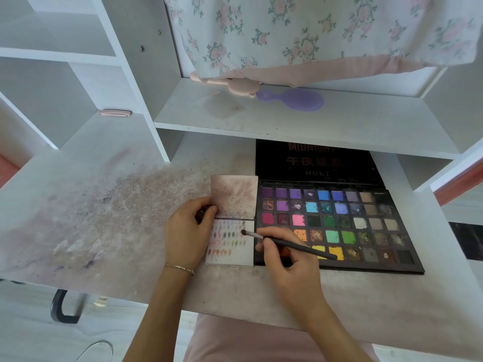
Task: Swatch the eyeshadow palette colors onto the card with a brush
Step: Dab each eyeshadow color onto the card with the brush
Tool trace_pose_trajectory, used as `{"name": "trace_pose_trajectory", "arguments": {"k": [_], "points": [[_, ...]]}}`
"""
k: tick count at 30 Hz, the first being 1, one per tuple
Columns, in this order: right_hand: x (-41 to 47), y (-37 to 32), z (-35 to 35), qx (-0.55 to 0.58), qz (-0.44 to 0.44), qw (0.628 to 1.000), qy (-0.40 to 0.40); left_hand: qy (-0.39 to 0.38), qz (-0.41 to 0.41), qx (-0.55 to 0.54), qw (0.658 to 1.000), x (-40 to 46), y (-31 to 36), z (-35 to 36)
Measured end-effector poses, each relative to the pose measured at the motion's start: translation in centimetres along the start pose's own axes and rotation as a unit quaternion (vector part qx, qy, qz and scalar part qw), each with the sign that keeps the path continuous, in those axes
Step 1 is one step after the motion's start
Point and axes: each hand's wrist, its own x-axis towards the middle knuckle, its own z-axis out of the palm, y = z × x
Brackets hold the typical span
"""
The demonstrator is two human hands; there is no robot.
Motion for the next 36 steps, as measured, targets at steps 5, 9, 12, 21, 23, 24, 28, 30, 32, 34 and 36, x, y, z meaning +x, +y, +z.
{"name": "trace_pose_trajectory", "arguments": {"k": [5,9,12,21,23,24,28,30,32,34,36], "points": [[-0.6,0.4,-1.8,0.008,-0.001,0.999,0.033,0.002,-0.017,0.0,1.0,0.0,0.1,0.0],[-0.9,0.6,-3.9,-0.025,0.004,0.998,0.055,0.002,-0.013,0.004,1.0,0.0,0.2,0.1],[-1.3,0.6,-5.5,-0.035,0.009,0.995,0.089,0.0,-0.015,0.003,1.0,0.0,0.1,0.1],[-2.0,1.2,-10.8,-0.109,-0.004,0.981,0.16,0.029,-0.024,0.018,0.999,-0.2,0.2,0.9],[-2.3,1.3,-11.5,-0.112,0.01,0.976,0.185,0.026,-0.023,0.021,0.999,-0.2,0.1,0.9],[-2.4,1.4,-11.8,-0.114,0.016,0.974,0.194,0.024,-0.021,0.021,0.999,-0.2,0.1,0.8],[-2.7,1.6,-12.9,-0.143,0.039,0.968,0.203,0.022,-0.022,0.027,0.999,-0.4,0.2,0.7],[-2.7,1.6,-13.2,-0.145,0.043,0.966,0.208,0.022,-0.025,0.029,0.999,-0.4,0.2,0.7],[-2.7,1.6,-13.4,-0.143,0.042,0.965,0.214,0.019,-0.028,0.028,0.999,-0.4,0.3,0.6],[-2.7,1.7,-13.4,-0.149,0.051,0.964,0.215,0.015,-0.028,0.031,0.999,-0.4,0.4,0.6],[-2.6,1.9,-13.4,-0.161,0.063,0.962,0.21,0.013,-0.027,0.032,0.999,-0.4,0.5,0.6]]}}
